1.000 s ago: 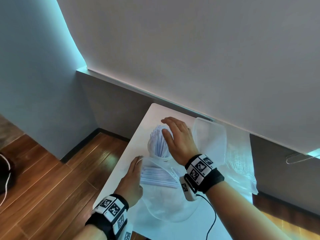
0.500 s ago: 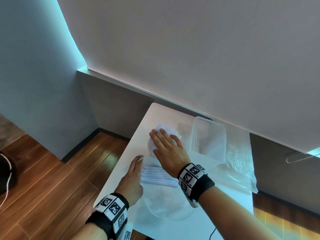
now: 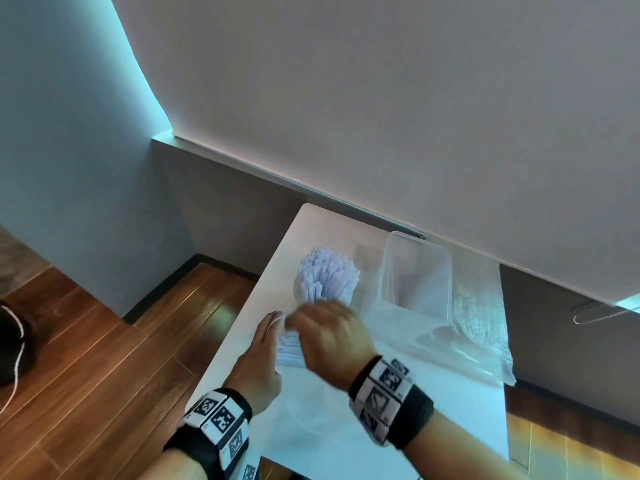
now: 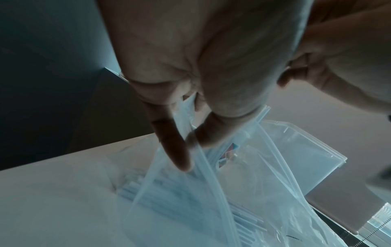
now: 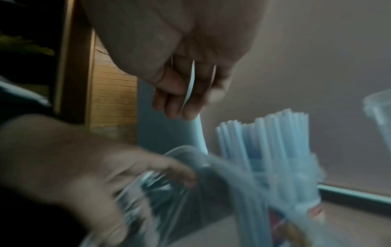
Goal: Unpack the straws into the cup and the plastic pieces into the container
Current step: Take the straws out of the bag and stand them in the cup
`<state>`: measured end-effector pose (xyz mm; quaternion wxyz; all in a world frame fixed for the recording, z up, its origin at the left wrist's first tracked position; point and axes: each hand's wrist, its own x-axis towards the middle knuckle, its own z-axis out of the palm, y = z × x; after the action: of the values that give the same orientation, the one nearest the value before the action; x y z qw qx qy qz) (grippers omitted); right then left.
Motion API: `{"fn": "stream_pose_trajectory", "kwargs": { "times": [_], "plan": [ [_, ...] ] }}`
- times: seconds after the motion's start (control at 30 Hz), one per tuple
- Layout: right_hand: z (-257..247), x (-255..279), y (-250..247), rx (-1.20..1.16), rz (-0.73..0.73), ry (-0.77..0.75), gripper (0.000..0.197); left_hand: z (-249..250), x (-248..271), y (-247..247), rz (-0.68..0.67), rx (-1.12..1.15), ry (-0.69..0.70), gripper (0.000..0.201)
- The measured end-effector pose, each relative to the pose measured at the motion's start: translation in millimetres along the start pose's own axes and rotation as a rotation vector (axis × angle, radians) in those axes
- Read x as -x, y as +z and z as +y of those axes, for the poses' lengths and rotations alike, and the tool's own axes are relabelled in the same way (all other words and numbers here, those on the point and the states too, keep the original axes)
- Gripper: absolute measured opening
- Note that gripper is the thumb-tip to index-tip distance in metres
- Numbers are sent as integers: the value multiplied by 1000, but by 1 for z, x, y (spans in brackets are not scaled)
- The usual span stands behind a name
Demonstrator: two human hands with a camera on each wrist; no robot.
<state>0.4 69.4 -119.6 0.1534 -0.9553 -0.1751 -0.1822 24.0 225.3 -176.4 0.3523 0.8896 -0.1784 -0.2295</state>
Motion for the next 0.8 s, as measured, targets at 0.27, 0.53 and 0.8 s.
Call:
{"fn": "stream_pose_trajectory", "kwargs": {
  "times": [0.27, 0.53, 0.8],
  "plan": [
    [1, 42, 80, 166, -715, 406, 35, -1, 3, 2, -26, -65, -1, 95],
    [13, 53, 127, 226, -689, 490, 37, -2, 5, 2, -41, -92, 16, 94],
    [15, 51, 133, 200, -673, 488, 36, -4, 3, 1, -45, -105, 14, 93]
  ]
}}
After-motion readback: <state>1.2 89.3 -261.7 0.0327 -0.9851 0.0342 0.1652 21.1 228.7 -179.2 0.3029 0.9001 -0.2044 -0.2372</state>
